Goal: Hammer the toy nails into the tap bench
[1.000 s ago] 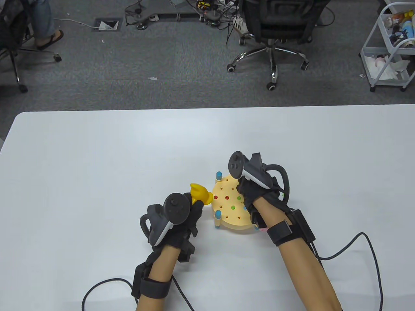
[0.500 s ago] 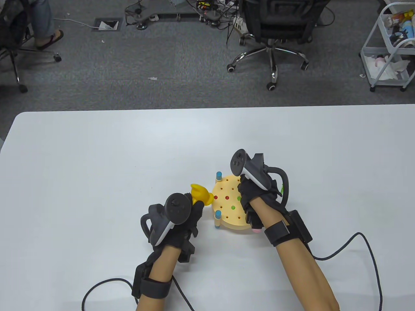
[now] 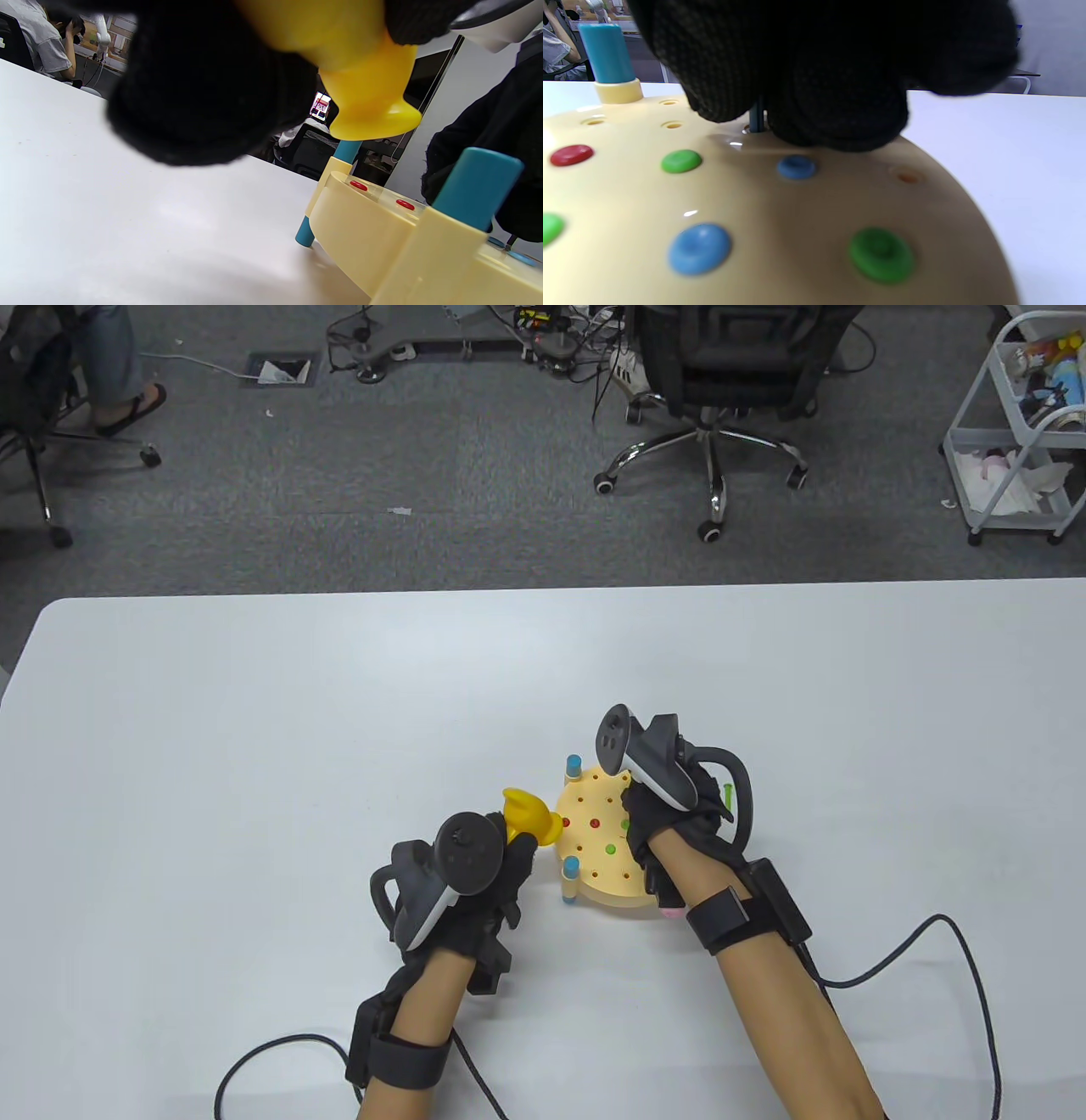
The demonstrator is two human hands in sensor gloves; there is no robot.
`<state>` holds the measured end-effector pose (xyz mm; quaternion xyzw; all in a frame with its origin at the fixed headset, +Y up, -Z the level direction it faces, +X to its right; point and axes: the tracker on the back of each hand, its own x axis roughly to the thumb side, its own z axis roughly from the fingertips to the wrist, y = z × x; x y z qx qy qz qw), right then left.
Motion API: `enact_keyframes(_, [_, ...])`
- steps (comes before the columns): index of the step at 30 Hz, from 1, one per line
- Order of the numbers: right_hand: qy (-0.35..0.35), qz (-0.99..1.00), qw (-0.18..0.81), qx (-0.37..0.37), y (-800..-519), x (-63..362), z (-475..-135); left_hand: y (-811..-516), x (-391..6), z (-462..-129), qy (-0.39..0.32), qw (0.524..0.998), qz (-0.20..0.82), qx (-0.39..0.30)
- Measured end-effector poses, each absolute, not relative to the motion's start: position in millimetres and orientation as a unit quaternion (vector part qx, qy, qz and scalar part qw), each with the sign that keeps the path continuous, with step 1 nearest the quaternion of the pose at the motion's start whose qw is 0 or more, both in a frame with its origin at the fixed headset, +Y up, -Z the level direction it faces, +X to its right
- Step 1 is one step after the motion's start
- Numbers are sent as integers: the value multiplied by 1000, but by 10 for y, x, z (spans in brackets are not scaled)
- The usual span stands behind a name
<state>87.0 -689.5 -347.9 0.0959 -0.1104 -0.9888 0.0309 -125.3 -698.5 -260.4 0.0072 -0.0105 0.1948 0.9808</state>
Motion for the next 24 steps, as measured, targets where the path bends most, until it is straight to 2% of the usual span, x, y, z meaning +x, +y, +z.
enact_keyframes(11, [-104, -987, 79, 97, -6939, 795, -3442, -6979, -1171, -2572, -23, 982, 189, 8])
enact_keyframes(14, [-97, -989, 76, 88, -6865, 818, -3400, -6977, -1184, -2577, -22, 982, 189, 8])
enact_keyframes(19, [-89, -993, -15, 74, -6559, 1065, -3270, -6983, -1207, -2582, -18, 981, 193, 6])
enact_keyframes(21, [-74, -993, -76, 46, -6467, 1216, -3135, -6983, -1210, -2581, -17, 981, 193, 6])
enact_keyframes(24, [-48, -986, -161, -16, -6498, 1436, -2878, -6987, -1206, -2582, -18, 981, 194, 11])
